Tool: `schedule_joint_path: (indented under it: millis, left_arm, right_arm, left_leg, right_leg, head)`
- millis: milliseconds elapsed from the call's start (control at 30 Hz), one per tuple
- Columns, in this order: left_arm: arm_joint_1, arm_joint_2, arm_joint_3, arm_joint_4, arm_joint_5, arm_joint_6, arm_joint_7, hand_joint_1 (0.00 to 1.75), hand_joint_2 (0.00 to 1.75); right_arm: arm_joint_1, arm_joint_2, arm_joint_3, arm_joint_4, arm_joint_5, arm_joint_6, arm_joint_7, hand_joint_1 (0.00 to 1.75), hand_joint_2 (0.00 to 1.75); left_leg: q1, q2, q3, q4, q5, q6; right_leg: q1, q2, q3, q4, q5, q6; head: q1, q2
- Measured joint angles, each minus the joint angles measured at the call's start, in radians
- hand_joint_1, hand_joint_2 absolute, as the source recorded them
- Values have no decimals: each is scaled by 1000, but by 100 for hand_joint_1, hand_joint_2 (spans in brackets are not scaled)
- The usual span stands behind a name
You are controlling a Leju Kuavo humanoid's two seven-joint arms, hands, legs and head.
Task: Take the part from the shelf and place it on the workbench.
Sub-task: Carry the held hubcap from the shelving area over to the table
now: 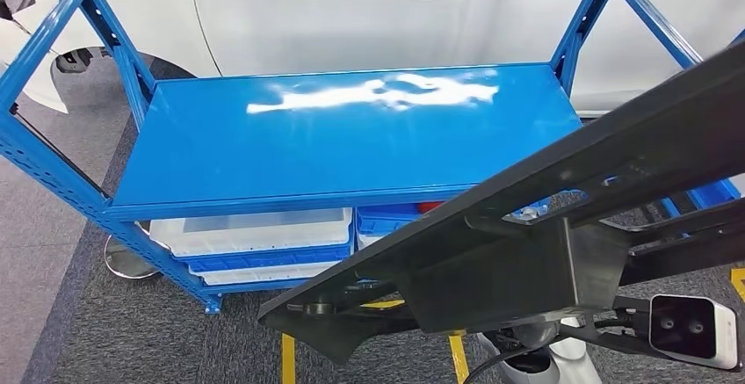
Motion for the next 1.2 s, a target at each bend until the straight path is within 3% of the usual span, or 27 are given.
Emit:
schedule_joint_path:
  millis: [33,133,167,200,267,300,333,367,433,500,533,567,633,667,700,767,800,833,867,900,967,1033,1067,1133,1167,1200]
  left_arm:
    - [0,0,0,0,2,0,-3,0,175]
    - [0,0,0,1,4,-1,-6,0,175]
    - [1,0,0,1,3,-2,-6,0,175]
    - [0,1,-1,2,3,-3,-7,0,175]
    - [-1,2,-1,2,2,-6,-8,0,175]
    - [-1,2,-1,2,2,-7,-9,0,175]
    - [-2,3,-2,2,2,-9,-9,0,175]
    - [-2,3,-2,2,2,-10,-10,0,175]
    - [-2,4,-2,2,2,-10,-10,0,175]
    - [-5,7,-3,2,1,-8,-9,0,175]
    - [-7,8,-3,2,1,-7,-9,0,175]
    - [-8,9,-4,2,1,-5,-9,0,175]
    - [-8,10,-4,2,2,-4,-8,0,175]
    - [-8,10,-5,3,2,-3,-8,0,175]
    - [-9,10,-5,3,2,-3,-7,0,175]
    - [-10,10,-5,3,2,-3,-6,0,175]
    - [-10,10,-5,3,2,-2,-6,0,175]
    - [-10,10,-5,3,3,-2,-6,0,175]
    - [-9,10,-5,3,4,-1,-6,0,175]
    - [-9,10,-5,3,6,0,-6,0,175]
    - [-9,9,-5,3,8,1,-6,0,175]
    - [-9,7,-5,3,8,2,-6,0,175]
    - [-8,7,-5,3,8,2,-6,0,175]
    - [-6,7,-5,4,9,4,-6,0,175]
    - [-4,7,-5,4,10,4,-6,0,175]
    - [-2,7,-5,4,10,6,-6,0,175]
  right_arm:
    - [-10,0,0,1,-5,-5,8,175,175]
    - [-40,0,0,5,-22,-25,40,175,175]
    - [-49,0,1,6,-27,-30,48,175,175]
    - [-55,0,1,8,-33,-36,53,175,175]
    - [-63,-1,1,13,-43,-43,56,175,175]
    - [-64,-2,2,17,-46,-44,56,175,175]
    - [-65,-3,2,21,-48,-44,56,175,175]
    - [-65,-4,3,24,-48,-44,56,175,175]
    - [-65,-7,4,30,-48,-44,51,175,175]
    - [-67,-9,5,33,-45,-44,38,175,175]
    - [-68,-10,6,35,-42,-44,32,175,175]
    - [-70,-12,6,37,-40,-44,28,175,175]
    - [-72,-16,8,42,-39,-44,24,175,175]
    - [-72,-19,9,44,-39,-44,23,175,175]
    - [-73,-22,9,45,-39,-44,23,175,175]
    - [-73,-28,10,49,-38,-44,22,175,175]
    - [-73,-30,10,52,-38,-44,22,175,175]
    - [-73,-33,11,55,-39,-44,22,175,175]
    - [-74,-35,11,58,-39,-44,22,175,175]
    - [-75,-37,12,60,-39,-44,22,175,175]
    - [-81,-38,13,64,-40,-44,22,175,175]
    - [-84,-38,15,64,-38,-45,20,175,175]
    - [-82,-38,17,62,-34,-45,17,175,175]
    - [-69,-37,23,55,-18,-44,12,175,175]
    - [-63,-35,27,50,-9,-43,11,175,175]
    - [-56,-33,29,45,-1,-42,10,175,175]
  left_leg:
    - [0,0,-2,-2,8,-6]
    - [2,-1,-7,-7,21,-24]
    - [3,-1,-15,8,-1,-28]
    - [3,-2,-27,44,-42,-31]
    - [4,-2,-61,171,-148,-36]
    - [4,-2,-71,235,-179,-39]
    - [4,-2,-70,276,-186,-41]
    - [4,-2,-52,283,-170,-41]
    - [4,-2,37,191,-123,-39]
    - [1,-2,138,49,-125,-32]
    - [-1,-3,164,5,-137,-28]
    - [-4,-4,170,-15,-144,-22]
    - [-3,-3,157,-19,-129,-8]
    - [-1,0,148,-20,-118,0]
    - [1,2,137,-22,-104,7]
    - [0,5,107,-22,-78,15]
    - [0,6,90,-21,-65,16]
    - [-1,6,73,-20,-53,16]
    - [-1,6,57,-19,-41,14]
    - [-1,5,41,-18,-29,13]
    - [-3,4,16,-16,-8,7]
    - [-3,4,6,-18,11,-2]
    - [-2,4,4,-20,21,-8]
    - [1,4,2,-27,36,-20]
    - [1,3,-5,-19,26,-25]
    - [2,2,-16,6,-2,-29]
  right_leg:
    - [4,1,17,-30,-3,-6]
    - [4,-2,6,-48,21,-26]
    - [2,-5,-2,-53,34,-34]
    - [0,-7,-13,-57,48,-40]
    - [2,-9,-42,-57,73,-46]
    - [3,-9,-59,-56,85,-46]
    - [4,-9,-76,-54,97,-46]
    - [4,-9,-93,-51,108,-44]
    - [4,-9,-123,-41,127,-38]
    - [6,-10,-145,-29,141,-29]
    - [7,-11,-150,-26,149,-23]
    - [7,-12,-153,-26,157,-17]
    - [5,-12,-157,-26,167,-5]
    - [3,-9,-164,-15,151,0]
    - [2,-7,-177,17,114,5]
    - [-2,-4,-212,138,8,13]
    - [-4,-4,-226,205,-30,16]
    - [-6,-4,-229,252,-44,19]
    - [-7,-4,-216,267,-35,19]
    - [-7,-4,-183,242,-13,17]
    - [-3,-3,-70,105,16,4]
    - [4,-2,17,-21,7,-9]
    - [7,-3,32,-50,1,-14]
    - [8,-3,24,-62,17,-25]
    - [6,-5,18,-68,27,-32]
    - [4,-6,10,-74,38,-39]
  head:
    - [1,0]
    - [4,0]
    - [2,0]
    - [1,0]
    - [-3,0]
    - [-4,0]
    - [-4,0]
    - [-4,0]
    - [-4,0]
    - [-4,0]
    - [-5,0]
    - [-7,0]
    - [-10,0]
    - [-9,0]
    - [-8,0]
    - [-5,0]
    - [-5,0]
    - [-5,0]
    - [-5,0]
    - [-5,0]
    - [-5,0]
    - [-6,0]
    - [-3,0]
    - [1,0]
    - [3,0]
    - [1,0]
